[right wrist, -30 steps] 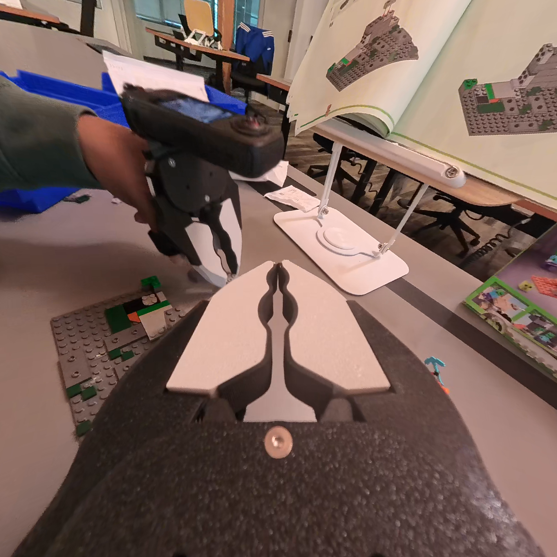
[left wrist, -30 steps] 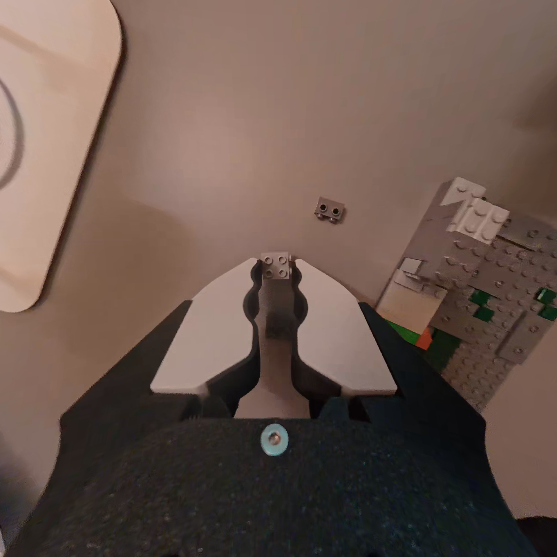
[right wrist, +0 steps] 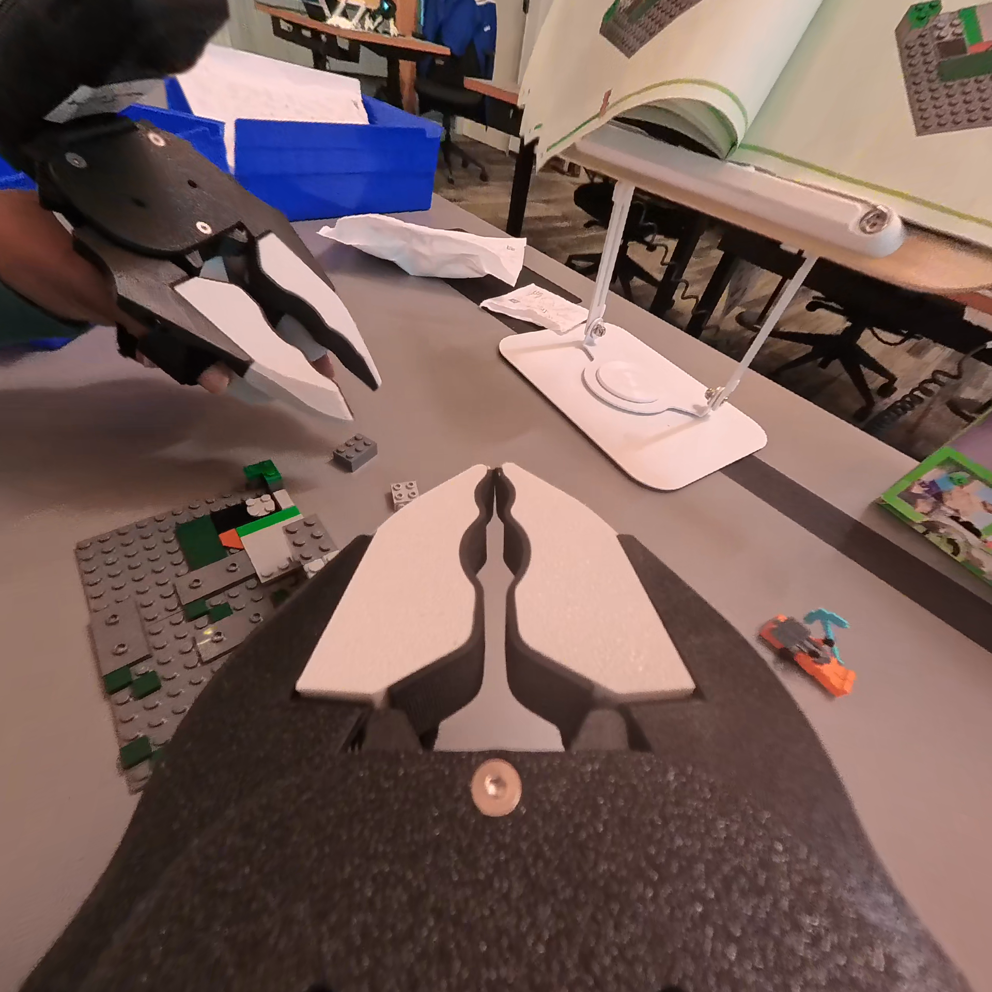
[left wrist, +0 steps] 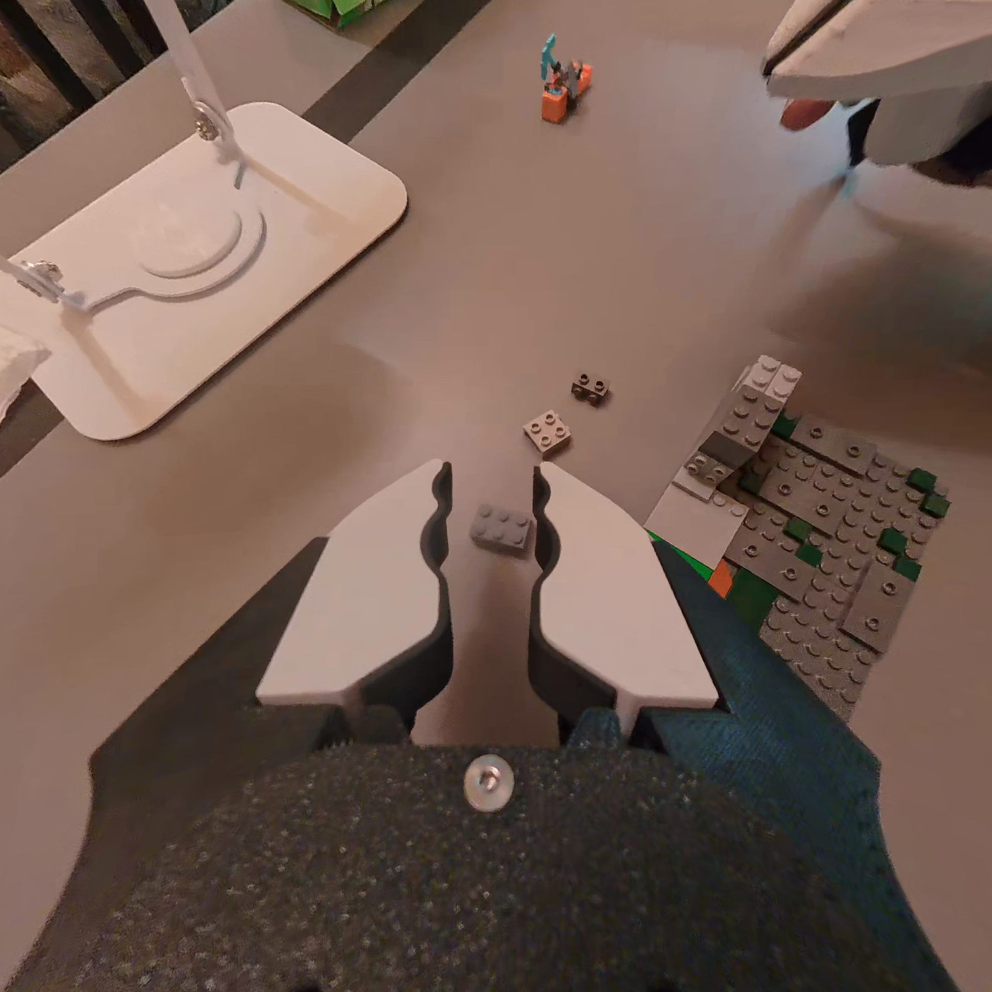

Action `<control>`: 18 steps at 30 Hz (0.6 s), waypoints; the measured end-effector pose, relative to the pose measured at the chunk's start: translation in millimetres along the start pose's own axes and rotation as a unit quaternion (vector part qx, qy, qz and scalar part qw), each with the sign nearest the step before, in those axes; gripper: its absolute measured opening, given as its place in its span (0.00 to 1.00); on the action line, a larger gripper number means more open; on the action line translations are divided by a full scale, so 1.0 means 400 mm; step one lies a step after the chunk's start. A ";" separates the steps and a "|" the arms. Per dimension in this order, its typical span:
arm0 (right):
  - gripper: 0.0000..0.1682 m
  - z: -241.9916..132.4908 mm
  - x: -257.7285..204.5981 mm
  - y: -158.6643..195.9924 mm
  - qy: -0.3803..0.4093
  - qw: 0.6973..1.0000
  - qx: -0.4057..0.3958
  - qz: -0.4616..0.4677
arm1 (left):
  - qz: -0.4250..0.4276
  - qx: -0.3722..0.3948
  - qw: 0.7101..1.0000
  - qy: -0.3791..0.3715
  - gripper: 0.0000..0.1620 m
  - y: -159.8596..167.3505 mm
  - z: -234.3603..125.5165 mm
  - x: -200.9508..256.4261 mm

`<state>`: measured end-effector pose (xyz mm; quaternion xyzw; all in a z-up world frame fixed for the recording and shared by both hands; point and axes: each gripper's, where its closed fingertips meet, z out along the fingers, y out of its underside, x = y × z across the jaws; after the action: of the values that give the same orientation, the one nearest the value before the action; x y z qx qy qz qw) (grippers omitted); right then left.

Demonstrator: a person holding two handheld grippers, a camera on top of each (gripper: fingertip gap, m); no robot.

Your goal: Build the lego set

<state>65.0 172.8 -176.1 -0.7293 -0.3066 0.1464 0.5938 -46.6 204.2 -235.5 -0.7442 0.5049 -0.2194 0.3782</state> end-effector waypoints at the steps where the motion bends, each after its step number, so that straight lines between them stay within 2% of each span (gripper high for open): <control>1: 0.00 0.003 -0.001 0.005 -0.002 1.000 0.000 0.004 | -0.006 0.010 1.000 0.005 0.17 0.000 -0.003 0.001; 10: 0.00 0.029 -0.024 0.032 -0.023 0.999 -0.013 0.023 | 0.008 0.028 0.998 0.059 0.20 0.036 -0.009 0.007; 18: 0.00 0.019 -0.021 0.028 -0.014 1.000 -0.016 0.006 | 0.022 -0.009 0.997 0.078 0.21 0.083 0.028 0.016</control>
<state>57.3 172.1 -190.0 -0.7383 -0.3130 0.1551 0.5770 -55.6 195.3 -268.8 -0.7168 0.5509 -0.2638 0.3362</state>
